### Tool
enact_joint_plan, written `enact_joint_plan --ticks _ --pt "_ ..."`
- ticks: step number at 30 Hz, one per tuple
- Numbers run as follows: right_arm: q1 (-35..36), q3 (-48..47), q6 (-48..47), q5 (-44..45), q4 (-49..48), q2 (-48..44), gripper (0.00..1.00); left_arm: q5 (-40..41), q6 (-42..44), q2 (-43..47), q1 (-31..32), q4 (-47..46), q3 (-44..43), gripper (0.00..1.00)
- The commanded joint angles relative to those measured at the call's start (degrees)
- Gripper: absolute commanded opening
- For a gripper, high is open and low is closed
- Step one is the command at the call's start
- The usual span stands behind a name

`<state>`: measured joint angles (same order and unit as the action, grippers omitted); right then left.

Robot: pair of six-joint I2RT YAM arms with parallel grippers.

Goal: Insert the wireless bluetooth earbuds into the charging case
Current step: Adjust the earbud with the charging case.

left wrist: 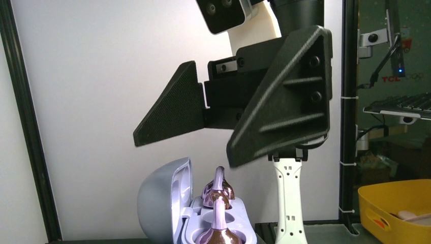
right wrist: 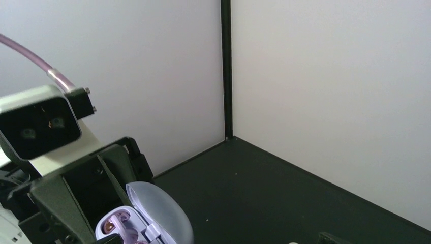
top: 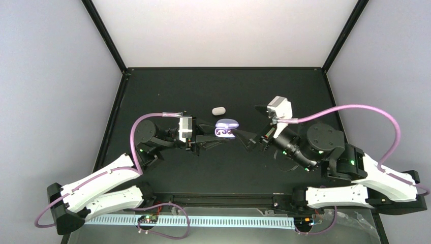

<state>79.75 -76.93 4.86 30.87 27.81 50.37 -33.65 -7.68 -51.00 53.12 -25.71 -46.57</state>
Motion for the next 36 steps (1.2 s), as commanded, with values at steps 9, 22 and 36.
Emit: enact_joint_plan --ticks 9,22,36 --pt "0.2 -2.9 -0.9 3.4 -0.7 0.5 1.00 0.0 0.3 0.6 0.4 -0.3 0.1 0.02" --pt "0.2 -4.6 -1.1 1.2 1.0 3.5 1.00 0.1 0.6 0.7 0.4 0.1 0.1 0.01" --pt "0.2 -4.8 0.8 4.9 4.7 4.3 1.00 1.0 1.1 1.5 0.4 0.5 0.2 0.02"
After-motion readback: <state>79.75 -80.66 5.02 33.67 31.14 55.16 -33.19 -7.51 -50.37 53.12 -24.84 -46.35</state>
